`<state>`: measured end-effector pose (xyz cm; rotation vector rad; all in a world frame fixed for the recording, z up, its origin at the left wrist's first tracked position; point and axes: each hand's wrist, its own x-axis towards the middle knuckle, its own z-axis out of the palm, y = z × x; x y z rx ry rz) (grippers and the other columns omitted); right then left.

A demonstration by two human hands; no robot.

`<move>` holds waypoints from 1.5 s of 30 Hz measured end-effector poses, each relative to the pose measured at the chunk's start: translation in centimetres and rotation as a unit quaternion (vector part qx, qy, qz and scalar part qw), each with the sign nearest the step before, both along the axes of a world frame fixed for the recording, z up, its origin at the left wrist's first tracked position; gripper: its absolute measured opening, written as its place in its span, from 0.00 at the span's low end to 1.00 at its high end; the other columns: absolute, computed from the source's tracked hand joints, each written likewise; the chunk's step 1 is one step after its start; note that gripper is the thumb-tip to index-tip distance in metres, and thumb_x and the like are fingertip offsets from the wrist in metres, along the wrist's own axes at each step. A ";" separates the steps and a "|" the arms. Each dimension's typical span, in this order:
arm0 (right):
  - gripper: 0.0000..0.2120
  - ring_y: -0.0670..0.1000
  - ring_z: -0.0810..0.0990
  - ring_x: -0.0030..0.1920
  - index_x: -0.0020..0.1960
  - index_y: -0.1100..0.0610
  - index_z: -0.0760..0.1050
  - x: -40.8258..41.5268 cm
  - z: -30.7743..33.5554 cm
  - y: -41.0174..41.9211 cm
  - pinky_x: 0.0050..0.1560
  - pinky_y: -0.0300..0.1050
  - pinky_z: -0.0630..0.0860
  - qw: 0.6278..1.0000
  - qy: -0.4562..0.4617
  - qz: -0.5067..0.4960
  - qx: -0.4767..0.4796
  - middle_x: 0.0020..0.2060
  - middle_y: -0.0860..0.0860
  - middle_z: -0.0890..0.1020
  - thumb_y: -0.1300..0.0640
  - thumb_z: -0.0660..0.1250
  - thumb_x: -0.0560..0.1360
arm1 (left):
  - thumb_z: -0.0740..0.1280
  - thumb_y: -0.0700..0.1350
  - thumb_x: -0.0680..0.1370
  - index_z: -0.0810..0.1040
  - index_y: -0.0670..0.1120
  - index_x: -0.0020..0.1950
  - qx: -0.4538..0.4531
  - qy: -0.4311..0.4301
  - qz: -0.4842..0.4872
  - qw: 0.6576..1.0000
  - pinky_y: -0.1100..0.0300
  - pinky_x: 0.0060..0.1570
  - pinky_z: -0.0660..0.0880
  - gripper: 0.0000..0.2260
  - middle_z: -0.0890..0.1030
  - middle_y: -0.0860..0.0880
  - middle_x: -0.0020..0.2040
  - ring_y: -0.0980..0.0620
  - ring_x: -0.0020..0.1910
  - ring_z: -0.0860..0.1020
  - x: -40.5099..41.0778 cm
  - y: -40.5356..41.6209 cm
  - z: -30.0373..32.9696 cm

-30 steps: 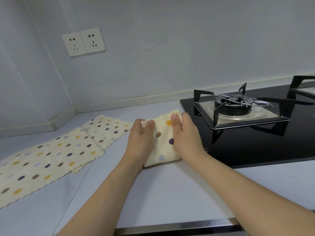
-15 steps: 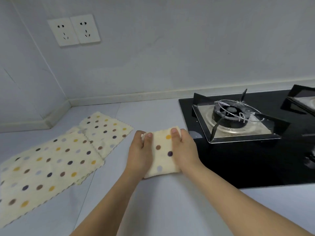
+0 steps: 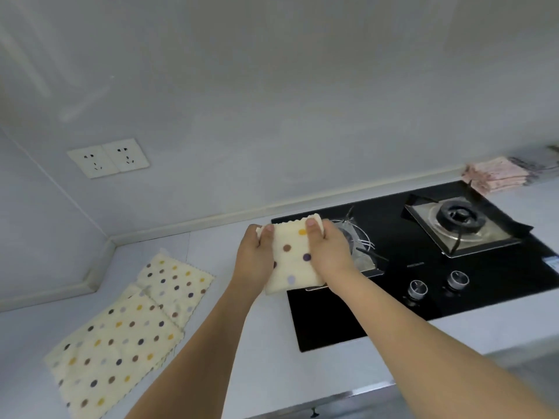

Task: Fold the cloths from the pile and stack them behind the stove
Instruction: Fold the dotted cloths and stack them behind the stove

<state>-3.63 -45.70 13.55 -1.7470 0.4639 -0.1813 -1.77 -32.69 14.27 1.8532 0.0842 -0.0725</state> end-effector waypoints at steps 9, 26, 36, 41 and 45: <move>0.17 0.48 0.78 0.37 0.50 0.56 0.73 0.4 1.8 -16.7 0.38 0.42 0.74 1.000 -0.006 -0.013 -0.015 0.43 0.52 0.79 0.44 0.55 0.81 | 0.62 0.52 0.81 0.72 0.44 0.53 -0.060 0.054 -0.012 0.997 0.43 0.46 0.80 0.12 0.80 0.41 0.49 0.40 0.44 0.81 1.1 -15.9 2.4; 0.20 0.52 0.80 0.42 0.52 0.57 0.73 2.7 0.5 -47.3 0.44 0.48 0.79 0.991 0.045 -0.122 -0.031 0.44 0.54 0.80 0.41 0.52 0.81 | 0.62 0.52 0.81 0.71 0.46 0.49 -0.039 0.086 -0.131 0.987 0.56 0.35 0.74 0.09 0.79 0.44 0.45 0.48 0.39 0.78 6.3 -46.6 1.4; 0.19 0.60 0.83 0.50 0.59 0.59 0.77 2.9 1.5 -70.7 0.53 0.56 0.79 0.952 0.150 -0.052 0.262 0.49 0.58 0.85 0.46 0.59 0.80 | 0.66 0.45 0.79 0.70 0.43 0.43 -0.047 0.119 -0.179 0.975 0.58 0.28 0.74 0.09 0.79 0.45 0.35 0.47 0.31 0.78 8.8 -67.0 2.3; 0.20 0.59 0.80 0.42 0.57 0.63 0.75 1.1 0.5 -79.7 0.43 0.48 0.78 0.898 0.196 -0.052 0.392 0.43 0.59 0.82 0.48 0.67 0.74 | 0.67 0.46 0.78 0.71 0.44 0.44 -0.024 0.124 -0.188 0.974 0.56 0.31 0.78 0.08 0.79 0.42 0.40 0.45 0.37 0.79 11.2 -75.8 1.1; 0.11 0.57 0.80 0.42 0.55 0.62 0.74 0.8 -1.3 -86.8 0.42 0.48 0.79 0.885 0.168 -0.125 0.416 0.48 0.58 0.78 0.59 0.64 0.74 | 0.67 0.45 0.79 0.71 0.43 0.43 -0.016 0.150 -0.217 0.964 0.55 0.30 0.79 0.08 0.80 0.42 0.40 0.46 0.35 0.80 12.6 -84.2 -0.3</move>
